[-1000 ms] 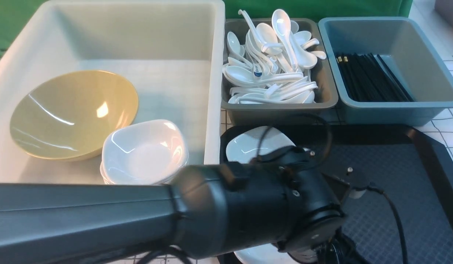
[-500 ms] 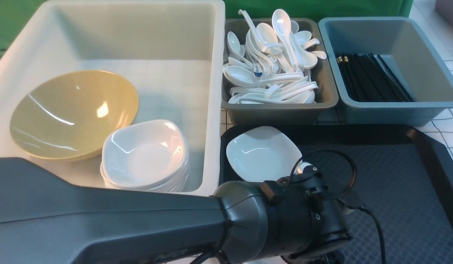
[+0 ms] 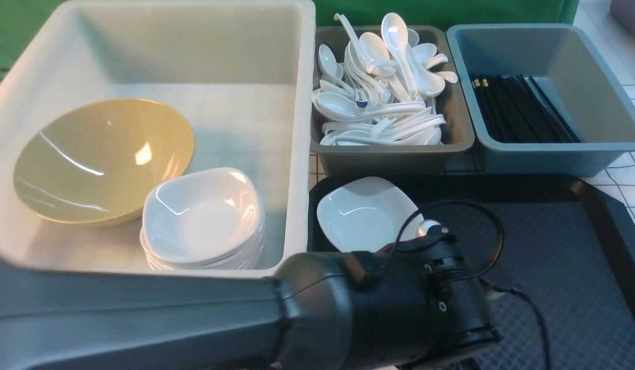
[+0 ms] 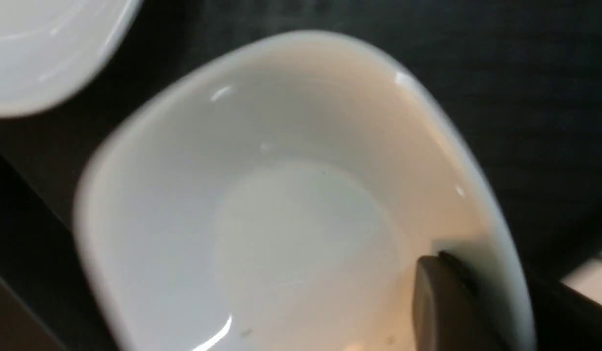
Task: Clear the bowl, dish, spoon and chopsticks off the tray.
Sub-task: Use the left arm to grab the plate, then use the left arm to put the plate into the large storage box on the left
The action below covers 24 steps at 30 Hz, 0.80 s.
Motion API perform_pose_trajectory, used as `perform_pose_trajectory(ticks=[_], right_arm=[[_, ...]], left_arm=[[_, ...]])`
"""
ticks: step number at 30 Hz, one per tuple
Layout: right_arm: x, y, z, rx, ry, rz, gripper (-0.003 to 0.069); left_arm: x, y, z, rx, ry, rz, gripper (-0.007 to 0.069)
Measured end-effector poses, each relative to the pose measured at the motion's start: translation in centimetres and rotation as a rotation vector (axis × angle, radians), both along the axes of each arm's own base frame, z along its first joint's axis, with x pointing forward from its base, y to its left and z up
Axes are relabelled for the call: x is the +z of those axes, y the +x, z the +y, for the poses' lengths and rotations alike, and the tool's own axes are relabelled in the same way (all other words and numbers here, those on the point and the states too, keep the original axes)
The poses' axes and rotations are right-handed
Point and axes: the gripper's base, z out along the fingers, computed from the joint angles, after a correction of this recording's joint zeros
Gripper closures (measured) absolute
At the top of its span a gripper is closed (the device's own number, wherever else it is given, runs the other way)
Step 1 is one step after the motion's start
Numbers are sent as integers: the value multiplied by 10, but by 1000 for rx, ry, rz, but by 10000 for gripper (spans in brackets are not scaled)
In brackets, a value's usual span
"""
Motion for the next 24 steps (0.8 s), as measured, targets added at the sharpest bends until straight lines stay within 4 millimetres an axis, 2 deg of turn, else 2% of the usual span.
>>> perform_pose_trajectory(ticks=[2, 3, 6, 9, 10, 12, 13, 15, 19, 21, 24], right_arm=[[0, 0, -1, -6, -6, -1, 614], [0, 0, -1, -7, -7, -1, 614], [0, 0, -1, -7, -7, -1, 614], [0, 0, -1, -9, -9, -2, 614], [0, 0, -1, -9, -9, -2, 614], [0, 0, -1, -7, -7, -3, 614], [0, 0, 1, 5, 3, -5, 614], [2, 0, 5, 50, 24, -23, 614], [13, 1, 18, 197, 80, -127, 614], [16, 5, 23, 245, 96, -151, 614], [18, 14, 28, 273, 111, -137, 614]], left_arm=[[18, -6, 1, -7, -63, -7, 610], [38, -11, 2, -10, -129, -12, 609], [74, -15, 5, -26, -242, -49, 609], [97, -17, 9, -45, -304, -82, 609], [113, -19, 15, -61, -335, -111, 609], [122, -19, 18, -71, -340, -131, 609], [137, -19, 27, -79, -332, -170, 609], [153, -17, 43, -69, -308, -222, 609], [182, 1, 96, 50, -235, -310, 609], [185, 14, 124, 118, -186, -336, 609], [176, 35, 159, 173, -91, -371, 609]])
